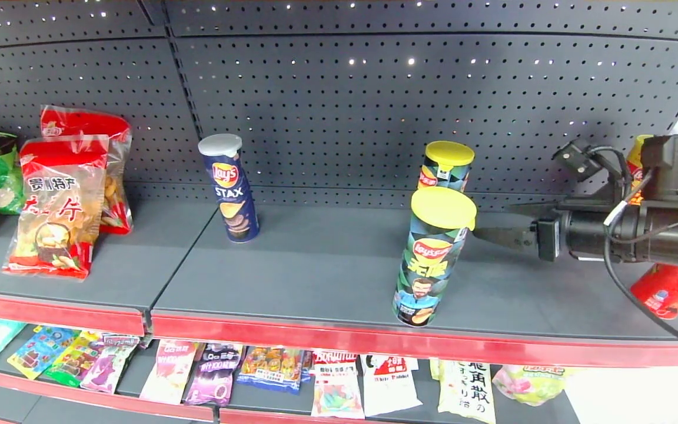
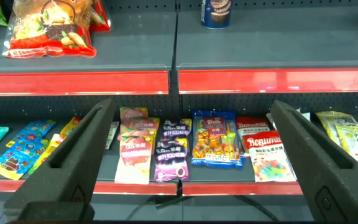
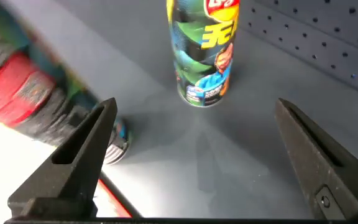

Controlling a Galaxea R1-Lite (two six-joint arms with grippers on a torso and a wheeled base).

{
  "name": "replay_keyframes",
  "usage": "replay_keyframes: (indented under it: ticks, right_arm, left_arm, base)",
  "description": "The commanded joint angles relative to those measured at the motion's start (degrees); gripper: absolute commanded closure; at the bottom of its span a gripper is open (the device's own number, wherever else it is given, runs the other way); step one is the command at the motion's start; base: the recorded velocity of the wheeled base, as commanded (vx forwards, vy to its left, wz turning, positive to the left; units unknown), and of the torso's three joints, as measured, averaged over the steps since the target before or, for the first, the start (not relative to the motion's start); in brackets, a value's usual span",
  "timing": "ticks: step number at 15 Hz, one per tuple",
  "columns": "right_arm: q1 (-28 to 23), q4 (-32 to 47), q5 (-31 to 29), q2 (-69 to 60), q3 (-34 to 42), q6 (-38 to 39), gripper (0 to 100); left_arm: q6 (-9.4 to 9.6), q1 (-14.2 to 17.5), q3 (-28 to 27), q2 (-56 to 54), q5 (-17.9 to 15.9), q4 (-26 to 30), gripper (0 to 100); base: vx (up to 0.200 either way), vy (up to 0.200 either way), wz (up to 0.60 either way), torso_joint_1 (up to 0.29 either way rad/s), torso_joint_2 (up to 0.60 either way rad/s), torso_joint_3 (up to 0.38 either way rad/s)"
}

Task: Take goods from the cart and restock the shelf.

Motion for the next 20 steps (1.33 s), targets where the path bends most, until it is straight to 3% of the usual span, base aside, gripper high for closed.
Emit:
replay_keyframes:
  ticks: [1, 5, 9, 16, 20]
  right_arm:
    - [-0.8, -6.1, 3.8, -3.1, 7.3, -0.2, 0]
    - [-0.8, -16.2, 15.5, -4.5, 14.7, -1.5, 0]
    - [0.6, -16.6, 19.5, -4.6, 14.7, -4.4, 0]
    - [5.2, -16.5, 18.7, -3.3, 13.5, -4.0, 0]
    - [6.9, -16.5, 14.7, -2.5, 12.6, -2.3, 0]
  left_arm:
    - [-0.01, 0.0, 0.0, 0.1, 0.0, 0.0, 0]
    - [-0.01, 0.0, 0.0, 0.1, 0.0, 0.0, 0]
    - [-0.10, 0.0, 0.0, 0.1, 0.0, 0.0, 0]
    - [-0.01, 0.0, 0.0, 0.1, 0.0, 0.0, 0]
    - [-0.01, 0.0, 0.0, 0.1, 0.0, 0.0, 0]
  base:
    - [0.000, 0.000, 0.00, 0.000, 0.00, 0.000]
    - [0.000, 0.000, 0.00, 0.000, 0.00, 0.000]
    - [0.000, 0.000, 0.00, 0.000, 0.00, 0.000]
    - [0.000, 0.000, 0.00, 0.000, 0.00, 0.000]
    - [0.000, 0.000, 0.00, 0.000, 0.00, 0.000]
